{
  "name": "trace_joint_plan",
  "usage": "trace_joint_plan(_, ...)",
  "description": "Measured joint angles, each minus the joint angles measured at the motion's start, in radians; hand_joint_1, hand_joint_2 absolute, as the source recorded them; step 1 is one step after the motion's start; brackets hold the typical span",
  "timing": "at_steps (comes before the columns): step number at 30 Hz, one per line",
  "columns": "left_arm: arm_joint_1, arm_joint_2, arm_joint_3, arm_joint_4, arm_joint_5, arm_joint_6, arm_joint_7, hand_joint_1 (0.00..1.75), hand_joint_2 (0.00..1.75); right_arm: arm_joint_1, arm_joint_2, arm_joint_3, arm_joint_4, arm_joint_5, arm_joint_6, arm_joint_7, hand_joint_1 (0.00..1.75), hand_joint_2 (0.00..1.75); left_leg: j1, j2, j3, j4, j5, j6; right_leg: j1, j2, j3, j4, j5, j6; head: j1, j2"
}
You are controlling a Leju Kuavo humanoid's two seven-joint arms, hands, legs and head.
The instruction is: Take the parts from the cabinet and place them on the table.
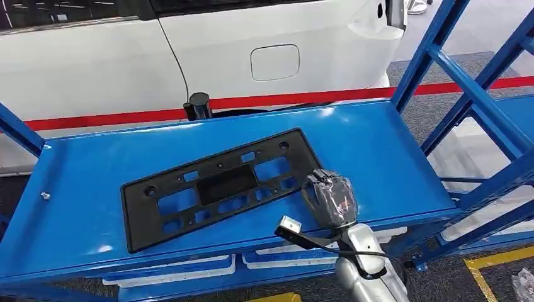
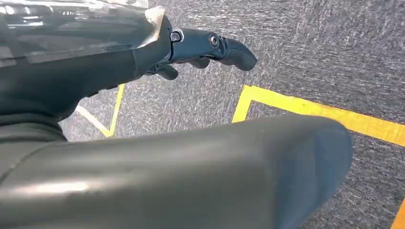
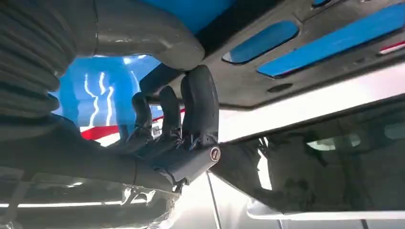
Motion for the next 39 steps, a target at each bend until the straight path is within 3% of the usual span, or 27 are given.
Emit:
trace_joint_plan(14,0.0,0.0,-0.003,0.0,0.0,0.002,0.018,0.0,0.0,-0.028,0.044,-0.004,0.027,0.026,0.079,0.018,0.0,1.75,0.0,0.0,0.002,0.0,0.0,0.0,0.0,0.0,0.002,0.0,0.0,0.0,0.0,0.0)
trace_joint_plan(39,0.002,0.001,-0.018,0.0,-0.005,-0.014,0.011,0.0,0.0,-0.021,0.056,0.005,0.034,0.039,0.048,-0.006,0.0,1.75,0.0,0.0,0.003,0.0,0.0,0.0,0.0,0.0,0.003,0.0,0.0,0.0,0.0,0.0)
